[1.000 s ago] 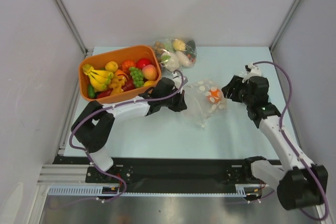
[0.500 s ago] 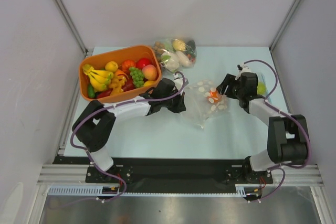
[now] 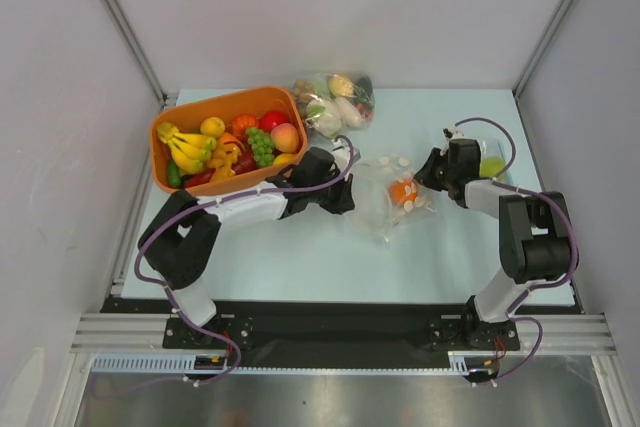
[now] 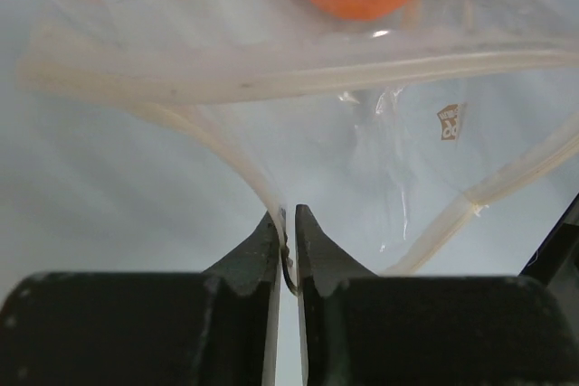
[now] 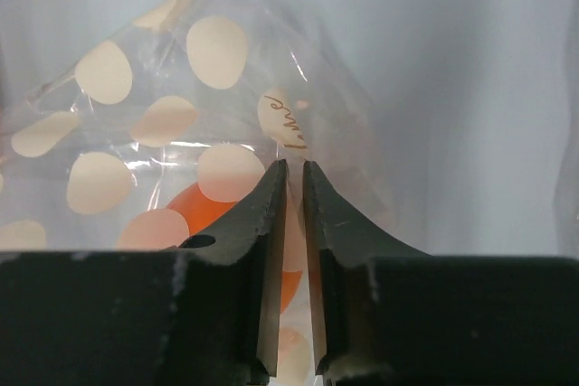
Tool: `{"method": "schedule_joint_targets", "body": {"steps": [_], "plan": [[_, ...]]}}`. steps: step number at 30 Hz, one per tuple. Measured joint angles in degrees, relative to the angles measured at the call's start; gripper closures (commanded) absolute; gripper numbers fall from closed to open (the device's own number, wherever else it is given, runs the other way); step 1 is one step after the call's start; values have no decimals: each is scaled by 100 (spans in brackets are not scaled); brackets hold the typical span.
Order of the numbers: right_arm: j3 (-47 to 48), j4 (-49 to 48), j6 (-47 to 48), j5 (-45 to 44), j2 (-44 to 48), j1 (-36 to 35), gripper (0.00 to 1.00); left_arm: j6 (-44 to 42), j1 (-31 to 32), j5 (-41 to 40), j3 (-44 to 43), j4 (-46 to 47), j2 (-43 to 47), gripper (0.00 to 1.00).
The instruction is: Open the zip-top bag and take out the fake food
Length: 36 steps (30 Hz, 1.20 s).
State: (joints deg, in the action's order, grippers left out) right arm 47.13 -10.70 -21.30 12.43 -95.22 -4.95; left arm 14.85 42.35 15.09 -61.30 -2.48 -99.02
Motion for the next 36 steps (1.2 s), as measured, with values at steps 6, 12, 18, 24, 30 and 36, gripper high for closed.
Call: {"method": "schedule_joint_targets", "body": {"steps": [6, 12, 18, 24, 30, 36], "plan": [[2, 262, 37, -98, -24, -175, 100, -103, 4, -323, 35, -22, 101, 30], [-13, 470, 37, -142, -22, -321, 100, -212, 131, -791, 437, 243, 1167, 39], [-81, 590, 31, -138, 50, -358, 100, -595, 367, -745, 616, 953, 1731, 61], [-87, 691, 31, -136, 195, -358, 100, -809, 376, -535, 702, 1093, 1244, 71], [-87, 743, 31, -127, 219, -358, 100, -896, 376, -415, 1003, 1152, 1121, 64], [-87, 824, 31, -96, 219, -387, 100, -938, 393, -256, 979, 1467, 721, 46]]}}
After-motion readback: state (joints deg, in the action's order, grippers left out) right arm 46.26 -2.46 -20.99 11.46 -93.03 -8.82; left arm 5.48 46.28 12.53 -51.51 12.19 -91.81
